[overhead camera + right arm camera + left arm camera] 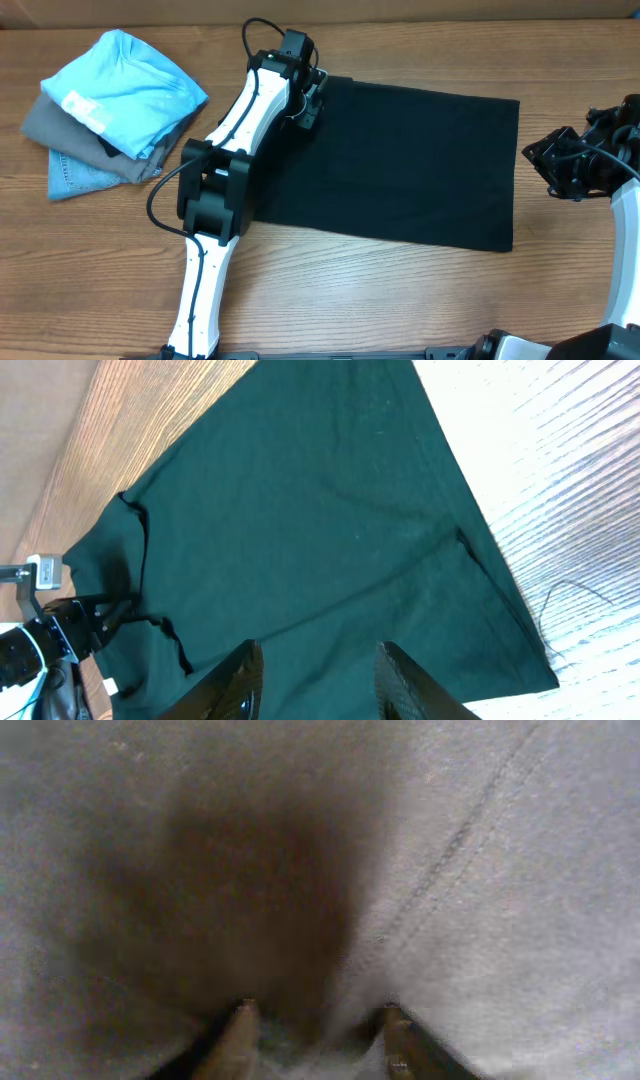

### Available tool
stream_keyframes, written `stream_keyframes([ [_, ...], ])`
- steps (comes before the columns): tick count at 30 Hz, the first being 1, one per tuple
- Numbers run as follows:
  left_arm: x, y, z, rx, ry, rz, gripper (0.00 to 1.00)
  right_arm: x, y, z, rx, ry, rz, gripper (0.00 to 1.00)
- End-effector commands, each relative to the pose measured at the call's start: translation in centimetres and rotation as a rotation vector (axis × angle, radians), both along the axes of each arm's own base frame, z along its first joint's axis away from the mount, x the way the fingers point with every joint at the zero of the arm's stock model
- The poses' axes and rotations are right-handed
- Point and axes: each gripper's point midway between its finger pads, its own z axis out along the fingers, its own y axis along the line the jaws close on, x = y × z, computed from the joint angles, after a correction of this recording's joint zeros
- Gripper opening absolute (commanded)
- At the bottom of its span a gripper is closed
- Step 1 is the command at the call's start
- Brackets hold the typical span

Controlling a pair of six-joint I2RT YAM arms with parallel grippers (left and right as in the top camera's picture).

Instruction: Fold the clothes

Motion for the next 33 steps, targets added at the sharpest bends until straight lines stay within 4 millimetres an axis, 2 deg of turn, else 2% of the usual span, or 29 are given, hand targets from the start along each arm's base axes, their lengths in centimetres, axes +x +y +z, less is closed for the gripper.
stream_keyframes([
  [1, -0.6, 0.0, -0.3, -0.016, 0.028, 0.019, 0.25, 0.1, -0.4, 0.5, -0.026, -0.013, 0.002, 0.4],
  [6, -0.3, 0.0, 0.0, -0.019, 0.014, 0.02, 0.19, 0.0, -0.4, 0.4, -0.027, -0.006, 0.001, 0.4],
  [8, -0.1, 0.0, 0.3, -0.022, 0.006, 0.021, 0.05, 0.0, -0.4, 0.4, -0.029, -0.007, 0.004, 0.4],
  [9, 0.1, 0.0, 0.5, -0.023, 0.002, 0.023, 0.04, 0.0, -0.4, 0.4, -0.029, -0.006, 0.004, 0.4],
  [13, 0.8, 0.1, 1.9, -0.031, -0.019, 0.029, 0.04, 0.0, -0.6, 0.3, -0.042, -0.002, -0.003, 0.4],
  [18, 1.5, 0.2, 4.6, -0.041, -0.049, 0.032, 0.04, 0.8, -1.0, 0.8, -0.058, -0.041, -0.004, 0.41],
  [22, 1.8, 0.2, 6.4, -0.046, -0.067, 0.034, 0.04, 2.6, -1.8, 1.6, -0.091, -0.121, -0.008, 0.45],
  [27, 2.1, 0.5, 8.2, -0.05, -0.085, 0.043, 0.04, 6.5, -3.4, 2.3, -0.145, -0.248, -0.011, 0.48],
  [29, 2.2, 0.7, 9.1, -0.056, -0.091, 0.073, 0.04, 7.9, -4.3, 1.6, -0.165, -0.269, -0.018, 0.52],
  [33, 2.2, 0.8, 11.3, -0.064, -0.111, 0.079, 0.04, 10.5, -5.7, -1.4, -0.176, -0.263, -0.03, 0.52],
])
